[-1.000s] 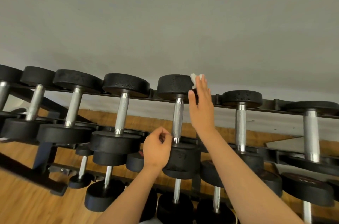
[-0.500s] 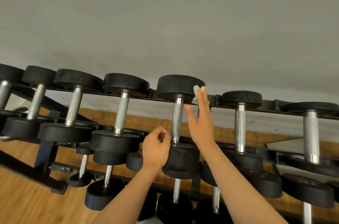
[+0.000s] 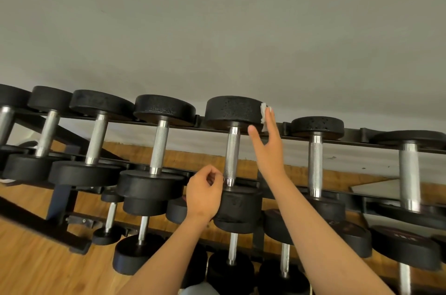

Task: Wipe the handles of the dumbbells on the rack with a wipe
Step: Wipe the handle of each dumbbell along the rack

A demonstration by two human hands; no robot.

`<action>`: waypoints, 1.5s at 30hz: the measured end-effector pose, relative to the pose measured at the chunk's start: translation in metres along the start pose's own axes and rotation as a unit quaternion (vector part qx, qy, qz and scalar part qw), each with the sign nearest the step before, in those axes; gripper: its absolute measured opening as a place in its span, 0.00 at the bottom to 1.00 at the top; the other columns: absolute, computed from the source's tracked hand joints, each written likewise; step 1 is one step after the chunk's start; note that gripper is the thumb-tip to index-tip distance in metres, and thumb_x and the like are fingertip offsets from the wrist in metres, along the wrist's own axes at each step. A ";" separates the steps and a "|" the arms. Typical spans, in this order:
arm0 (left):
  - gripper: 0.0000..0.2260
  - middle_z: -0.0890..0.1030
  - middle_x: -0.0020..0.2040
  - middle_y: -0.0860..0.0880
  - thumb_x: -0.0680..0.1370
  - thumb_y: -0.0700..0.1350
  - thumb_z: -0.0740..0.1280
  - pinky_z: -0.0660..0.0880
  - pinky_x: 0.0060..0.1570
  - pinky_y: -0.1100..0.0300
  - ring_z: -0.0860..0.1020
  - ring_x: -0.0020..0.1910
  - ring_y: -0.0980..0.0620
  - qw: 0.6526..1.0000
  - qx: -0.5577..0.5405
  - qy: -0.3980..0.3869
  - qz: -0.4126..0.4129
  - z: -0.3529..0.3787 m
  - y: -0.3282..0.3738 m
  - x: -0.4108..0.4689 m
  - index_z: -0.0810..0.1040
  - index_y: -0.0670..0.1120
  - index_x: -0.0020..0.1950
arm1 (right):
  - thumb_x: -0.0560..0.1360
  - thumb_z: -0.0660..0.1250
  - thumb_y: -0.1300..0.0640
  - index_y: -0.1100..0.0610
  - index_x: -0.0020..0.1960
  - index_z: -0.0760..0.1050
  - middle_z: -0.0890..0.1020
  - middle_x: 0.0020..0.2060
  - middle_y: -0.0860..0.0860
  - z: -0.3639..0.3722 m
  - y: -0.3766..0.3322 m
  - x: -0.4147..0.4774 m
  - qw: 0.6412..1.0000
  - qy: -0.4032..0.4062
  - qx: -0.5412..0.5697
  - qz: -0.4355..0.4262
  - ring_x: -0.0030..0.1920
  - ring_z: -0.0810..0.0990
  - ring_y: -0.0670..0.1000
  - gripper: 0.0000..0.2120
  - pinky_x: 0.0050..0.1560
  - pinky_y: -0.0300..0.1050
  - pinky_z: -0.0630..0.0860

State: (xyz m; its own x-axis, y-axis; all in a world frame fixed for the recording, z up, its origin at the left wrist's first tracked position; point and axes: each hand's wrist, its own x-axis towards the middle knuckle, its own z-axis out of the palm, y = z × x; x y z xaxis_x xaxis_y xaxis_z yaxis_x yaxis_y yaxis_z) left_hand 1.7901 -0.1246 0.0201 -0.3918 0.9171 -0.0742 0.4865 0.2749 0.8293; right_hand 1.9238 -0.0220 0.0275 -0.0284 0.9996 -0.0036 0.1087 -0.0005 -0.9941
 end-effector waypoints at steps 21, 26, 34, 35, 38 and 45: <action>0.10 0.79 0.34 0.51 0.77 0.38 0.64 0.72 0.38 0.68 0.76 0.38 0.56 1.000 0.010 -0.006 -0.014 0.000 0.001 0.001 0.76 0.48 0.37 | 0.76 0.63 0.43 0.45 0.79 0.50 0.56 0.77 0.42 0.005 0.012 -0.003 0.998 0.023 0.046 0.037 0.72 0.55 0.37 0.36 0.72 0.41 0.56; 0.10 0.79 0.34 0.51 0.77 0.38 0.64 0.72 0.39 0.67 0.76 0.37 0.55 1.000 0.008 -0.005 -0.016 0.000 0.000 0.001 0.76 0.48 0.37 | 0.71 0.64 0.36 0.46 0.78 0.53 0.60 0.76 0.44 -0.001 0.011 0.015 0.996 0.017 0.069 0.060 0.75 0.57 0.45 0.40 0.75 0.53 0.58; 0.10 0.79 0.34 0.48 0.78 0.41 0.64 0.73 0.40 0.63 0.76 0.37 0.53 1.000 0.003 -0.005 -0.026 0.001 0.001 0.000 0.76 0.46 0.37 | 0.70 0.71 0.41 0.42 0.78 0.51 0.64 0.75 0.47 0.001 0.025 0.013 0.995 0.007 0.043 0.085 0.75 0.61 0.49 0.43 0.73 0.58 0.62; 0.10 0.79 0.34 0.47 0.79 0.42 0.64 0.73 0.40 0.63 0.76 0.37 0.52 1.000 0.003 -0.004 -0.028 0.001 0.001 0.000 0.75 0.46 0.37 | 0.68 0.73 0.41 0.43 0.78 0.51 0.65 0.74 0.48 0.000 0.023 0.019 0.995 0.001 0.045 0.093 0.74 0.62 0.51 0.45 0.72 0.59 0.63; 0.10 0.79 0.34 0.47 0.79 0.43 0.64 0.73 0.40 0.62 0.76 0.36 0.52 1.000 0.001 -0.003 -0.029 0.001 0.001 0.000 0.75 0.45 0.37 | 0.69 0.75 0.51 0.44 0.78 0.52 0.68 0.72 0.48 -0.005 0.024 0.024 0.994 -0.023 0.053 0.094 0.73 0.65 0.50 0.46 0.72 0.58 0.64; 0.10 0.79 0.34 0.49 0.78 0.40 0.65 0.72 0.39 0.65 0.76 0.37 0.54 1.000 0.002 -0.008 -0.023 0.000 0.003 0.000 0.76 0.47 0.37 | 0.70 0.74 0.63 0.49 0.77 0.55 0.69 0.72 0.50 -0.004 0.035 0.023 0.994 -0.019 0.045 0.099 0.73 0.64 0.49 0.43 0.72 0.56 0.64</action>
State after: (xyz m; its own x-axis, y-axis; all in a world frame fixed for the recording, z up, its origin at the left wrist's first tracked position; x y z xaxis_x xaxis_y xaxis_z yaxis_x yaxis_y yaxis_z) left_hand 1.7918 -0.1235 0.0224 -0.4015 0.9077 -0.1219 0.4708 0.3188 0.8226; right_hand 1.9307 0.0007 -0.0071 -0.0537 0.9778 -0.2025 0.0276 -0.2013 -0.9791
